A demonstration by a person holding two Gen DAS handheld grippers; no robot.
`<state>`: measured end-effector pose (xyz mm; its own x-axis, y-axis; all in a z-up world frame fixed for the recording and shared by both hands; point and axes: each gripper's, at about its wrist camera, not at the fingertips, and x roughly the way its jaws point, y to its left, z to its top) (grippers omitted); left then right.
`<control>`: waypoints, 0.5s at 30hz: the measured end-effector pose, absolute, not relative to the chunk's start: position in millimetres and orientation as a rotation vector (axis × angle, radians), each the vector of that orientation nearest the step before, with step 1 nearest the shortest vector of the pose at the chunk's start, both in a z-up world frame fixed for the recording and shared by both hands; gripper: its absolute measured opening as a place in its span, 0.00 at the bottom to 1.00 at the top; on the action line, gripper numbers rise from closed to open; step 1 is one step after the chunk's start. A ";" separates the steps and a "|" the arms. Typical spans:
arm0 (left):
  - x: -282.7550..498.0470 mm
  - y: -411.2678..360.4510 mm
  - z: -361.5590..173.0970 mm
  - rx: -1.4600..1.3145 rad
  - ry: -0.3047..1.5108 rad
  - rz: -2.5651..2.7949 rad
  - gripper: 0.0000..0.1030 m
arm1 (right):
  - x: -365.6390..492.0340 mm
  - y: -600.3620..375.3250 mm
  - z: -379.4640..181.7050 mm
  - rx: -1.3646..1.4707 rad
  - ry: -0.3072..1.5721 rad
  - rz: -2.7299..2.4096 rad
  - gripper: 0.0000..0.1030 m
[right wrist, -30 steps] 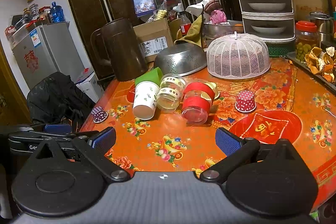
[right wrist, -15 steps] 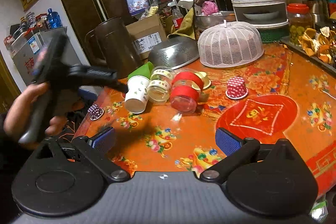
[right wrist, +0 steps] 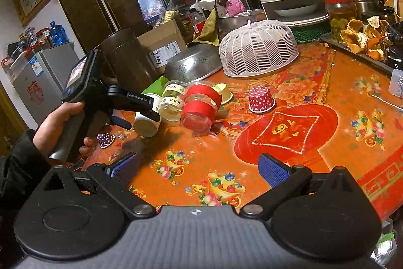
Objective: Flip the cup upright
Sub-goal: 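Move the left gripper to the lying white paper cup and grasp it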
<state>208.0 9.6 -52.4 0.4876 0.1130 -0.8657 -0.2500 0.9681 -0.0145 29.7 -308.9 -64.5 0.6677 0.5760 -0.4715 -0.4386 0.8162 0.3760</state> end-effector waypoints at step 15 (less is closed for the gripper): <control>159.1 10.5 -34.2 -0.091 0.987 0.172 0.57 | 31.4 -302.1 -64.9 0.242 0.618 0.606 0.99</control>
<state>159.1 10.5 -34.2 0.5395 0.1030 -0.8357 -0.1854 0.9827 0.0014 31.4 -302.1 -64.9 0.6496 0.5978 -0.4697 -0.4577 0.8008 0.3862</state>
